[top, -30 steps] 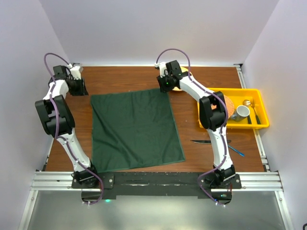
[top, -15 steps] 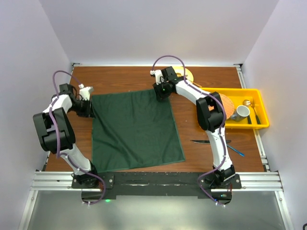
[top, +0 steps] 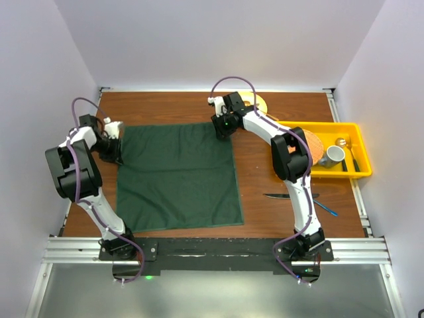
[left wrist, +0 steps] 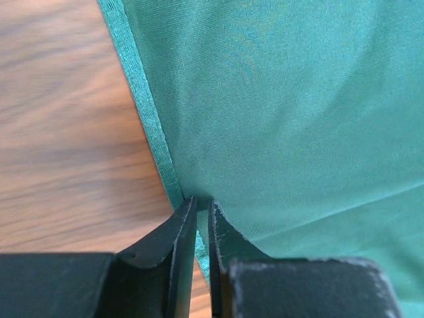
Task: Fold the napkin into a case and place the utensils inside
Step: Smooth out the napkin at the center of the board, then pick up the flattened napkin from the center of the board.
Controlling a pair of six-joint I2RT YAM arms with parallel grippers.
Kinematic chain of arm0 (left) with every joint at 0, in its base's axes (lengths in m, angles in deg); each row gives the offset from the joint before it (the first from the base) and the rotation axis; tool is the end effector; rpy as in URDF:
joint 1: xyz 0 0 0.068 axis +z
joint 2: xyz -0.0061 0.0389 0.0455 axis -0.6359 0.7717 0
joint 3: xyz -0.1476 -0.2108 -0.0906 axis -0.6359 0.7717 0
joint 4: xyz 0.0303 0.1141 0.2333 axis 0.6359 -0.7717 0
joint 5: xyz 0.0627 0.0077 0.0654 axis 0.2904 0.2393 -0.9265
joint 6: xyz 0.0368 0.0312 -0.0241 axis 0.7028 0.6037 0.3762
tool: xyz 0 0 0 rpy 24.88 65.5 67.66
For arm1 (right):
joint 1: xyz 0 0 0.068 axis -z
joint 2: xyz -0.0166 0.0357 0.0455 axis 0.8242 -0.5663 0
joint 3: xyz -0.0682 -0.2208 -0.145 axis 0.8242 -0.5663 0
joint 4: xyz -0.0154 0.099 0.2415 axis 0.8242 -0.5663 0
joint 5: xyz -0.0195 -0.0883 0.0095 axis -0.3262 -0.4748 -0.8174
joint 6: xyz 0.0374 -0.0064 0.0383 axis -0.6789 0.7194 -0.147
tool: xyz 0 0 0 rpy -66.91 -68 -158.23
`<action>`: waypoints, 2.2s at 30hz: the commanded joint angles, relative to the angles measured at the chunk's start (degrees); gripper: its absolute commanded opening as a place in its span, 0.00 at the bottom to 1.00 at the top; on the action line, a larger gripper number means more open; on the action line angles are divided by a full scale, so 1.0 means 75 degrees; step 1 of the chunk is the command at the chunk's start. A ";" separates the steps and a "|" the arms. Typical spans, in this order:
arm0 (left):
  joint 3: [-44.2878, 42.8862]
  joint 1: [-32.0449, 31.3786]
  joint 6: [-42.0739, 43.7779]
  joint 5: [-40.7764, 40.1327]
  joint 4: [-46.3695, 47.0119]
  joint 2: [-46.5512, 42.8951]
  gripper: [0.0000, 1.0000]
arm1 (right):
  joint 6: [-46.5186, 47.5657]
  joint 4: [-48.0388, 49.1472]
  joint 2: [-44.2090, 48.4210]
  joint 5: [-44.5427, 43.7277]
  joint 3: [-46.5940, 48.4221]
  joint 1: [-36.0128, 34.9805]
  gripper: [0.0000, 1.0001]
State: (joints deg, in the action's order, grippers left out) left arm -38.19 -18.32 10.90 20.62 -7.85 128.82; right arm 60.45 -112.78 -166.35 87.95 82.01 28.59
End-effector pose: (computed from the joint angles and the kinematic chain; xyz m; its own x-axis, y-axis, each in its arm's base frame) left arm 0.3424 0.1197 0.1605 -0.9400 0.0177 -0.3408 0.0952 0.9726 -0.2120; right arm 0.4550 0.2397 0.1718 -0.6452 -0.4379 -0.6261 -0.6301 0.7685 0.1118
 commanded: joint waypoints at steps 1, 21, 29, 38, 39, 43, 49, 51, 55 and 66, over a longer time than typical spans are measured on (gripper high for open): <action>-0.0420 0.0178 0.0555 0.0077 -0.0364 -0.0015 0.27 | -0.0243 0.0114 0.0019 -0.0045 0.0662 0.0003 0.34; -0.3270 -0.0010 -0.1600 0.1089 0.1507 0.0559 0.54 | -0.0677 0.0559 -0.0344 -0.1837 0.1251 0.0073 0.42; -0.3784 -0.0209 -0.1741 0.0362 0.1826 0.1716 0.52 | -0.0982 0.0641 -0.0052 -0.1721 0.0863 0.0073 0.41; -0.4510 -0.0666 -0.1565 -0.0306 0.1931 0.2690 0.45 | -0.1146 0.0407 0.0183 -0.1054 0.0828 0.0062 0.42; -0.4581 -0.0689 -0.1565 -0.0353 0.1861 0.2784 0.44 | -0.1169 0.0384 0.0218 -0.1018 0.0839 0.0073 0.42; -0.4781 -0.0830 -0.1495 -0.0634 0.1685 0.3078 0.43 | -0.1134 0.0278 0.0347 -0.0924 0.0840 0.0073 0.43; -0.4394 -0.0936 -0.1541 -0.0880 0.1872 0.3090 0.40 | -0.1134 0.0196 0.0452 -0.0830 0.0910 0.0073 0.43; -0.4359 -0.0947 -0.1611 -0.0998 0.1884 0.3113 0.39 | -0.1122 0.0173 0.0476 -0.0749 0.0921 0.0085 0.43; -0.4230 -0.0936 -0.1659 -0.1337 0.1966 0.3078 0.40 | -0.1146 0.0149 0.0511 -0.0678 0.0910 0.0073 0.44; -0.4078 -0.0924 -0.1601 -0.0639 0.1684 0.3185 0.11 | -0.1064 0.0126 0.0546 -0.0620 0.0886 0.0097 0.44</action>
State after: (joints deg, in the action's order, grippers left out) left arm -70.16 -25.32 -1.21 11.30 5.53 151.95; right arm 52.66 -111.67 -166.54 82.07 88.15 29.20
